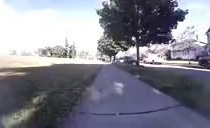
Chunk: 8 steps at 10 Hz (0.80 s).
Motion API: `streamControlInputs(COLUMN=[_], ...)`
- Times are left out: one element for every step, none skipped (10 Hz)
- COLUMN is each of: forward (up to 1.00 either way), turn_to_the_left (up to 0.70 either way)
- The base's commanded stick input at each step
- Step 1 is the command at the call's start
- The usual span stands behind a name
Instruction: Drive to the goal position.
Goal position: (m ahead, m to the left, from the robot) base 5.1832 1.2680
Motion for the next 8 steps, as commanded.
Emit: streamControlInputs(forward=[1.0,1.0,1.0,1.0,1.0,1.0,1.0,1.0], turn_to_the_left=[0.0,0.0,0.0,0.0,0.0,0.0,0.0,0.0])
